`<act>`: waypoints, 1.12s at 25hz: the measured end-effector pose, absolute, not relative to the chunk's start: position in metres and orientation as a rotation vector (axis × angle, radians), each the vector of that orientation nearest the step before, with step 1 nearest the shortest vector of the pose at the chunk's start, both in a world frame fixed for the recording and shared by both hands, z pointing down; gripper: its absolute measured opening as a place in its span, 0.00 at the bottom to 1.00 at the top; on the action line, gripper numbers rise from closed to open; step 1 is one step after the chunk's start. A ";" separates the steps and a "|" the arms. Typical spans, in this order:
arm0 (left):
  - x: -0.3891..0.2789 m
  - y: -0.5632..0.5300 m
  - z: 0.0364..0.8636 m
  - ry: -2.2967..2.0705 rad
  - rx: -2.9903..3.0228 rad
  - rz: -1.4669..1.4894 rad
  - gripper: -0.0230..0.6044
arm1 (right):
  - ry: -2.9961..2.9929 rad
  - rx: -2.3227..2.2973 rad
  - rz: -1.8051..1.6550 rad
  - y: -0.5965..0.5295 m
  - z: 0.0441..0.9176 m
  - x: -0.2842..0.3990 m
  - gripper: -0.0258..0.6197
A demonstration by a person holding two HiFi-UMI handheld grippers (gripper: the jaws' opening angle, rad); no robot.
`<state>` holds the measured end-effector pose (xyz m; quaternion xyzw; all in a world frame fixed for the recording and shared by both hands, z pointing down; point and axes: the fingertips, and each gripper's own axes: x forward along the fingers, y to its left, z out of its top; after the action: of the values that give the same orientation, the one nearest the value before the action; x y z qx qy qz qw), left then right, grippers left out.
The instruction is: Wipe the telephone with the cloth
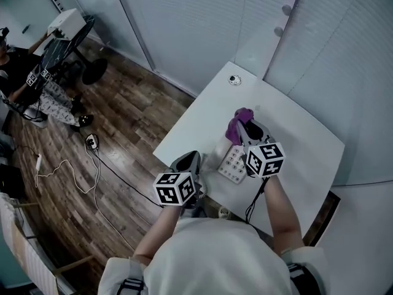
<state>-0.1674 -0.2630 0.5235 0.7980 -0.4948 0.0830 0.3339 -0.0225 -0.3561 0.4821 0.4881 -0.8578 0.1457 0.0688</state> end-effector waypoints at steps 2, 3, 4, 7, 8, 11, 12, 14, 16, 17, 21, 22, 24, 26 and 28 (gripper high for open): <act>-0.165 -0.266 0.526 -1.278 2.085 0.226 0.07 | -2.567 1.465 0.447 -0.361 0.490 -0.024 0.14; -0.165 -0.267 0.527 -1.272 2.084 0.230 0.07 | -2.558 1.464 0.451 -0.364 0.494 -0.024 0.14; -0.165 -0.269 0.529 -1.268 2.083 0.233 0.07 | -2.549 1.464 0.456 -0.366 0.498 -0.024 0.14; -0.163 -0.274 0.531 -1.262 2.078 0.229 0.07 | -2.524 1.462 0.484 -0.374 0.509 -0.024 0.14; -0.163 -0.276 0.532 -1.261 2.077 0.227 0.07 | -2.516 1.462 0.495 -0.376 0.513 -0.024 0.14; -0.162 -0.276 0.536 -1.257 2.070 0.227 0.07 | -2.487 1.468 0.532 -0.380 0.527 -0.022 0.14; -0.162 -0.274 0.537 -1.254 2.066 0.229 0.07 | -2.480 1.477 0.544 -0.380 0.530 -0.021 0.14; -0.162 -0.273 0.539 -1.247 2.062 0.233 0.07 | -2.473 1.495 0.561 -0.381 0.533 -0.019 0.14; -0.161 -0.274 0.540 -1.245 2.060 0.237 0.07 | -2.469 1.504 0.569 -0.384 0.534 -0.018 0.14; -0.160 -0.274 0.540 -1.244 2.058 0.238 0.07 | -2.465 1.505 0.570 -0.384 0.536 -0.017 0.14; -0.158 -0.275 0.543 -1.242 2.056 0.237 0.07 | -2.449 1.498 0.550 -0.384 0.537 -0.018 0.14; -0.158 -0.275 0.543 -1.244 2.057 0.237 0.07 | -2.448 1.491 0.546 -0.383 0.537 -0.019 0.14; -0.159 -0.274 0.544 -1.248 2.054 0.237 0.07 | -2.449 1.474 0.541 -0.380 0.538 -0.023 0.14; -0.158 -0.271 0.544 -1.253 2.049 0.236 0.07 | -2.454 1.456 0.533 -0.375 0.537 -0.026 0.14; -0.157 -0.269 0.545 -1.256 2.046 0.234 0.07 | -2.457 1.447 0.527 -0.371 0.537 -0.028 0.14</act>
<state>-0.1567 -0.2686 0.5449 0.7923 -0.4864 0.0907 0.3570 -0.0275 -0.3707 0.5374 0.4954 -0.8411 0.1805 0.1205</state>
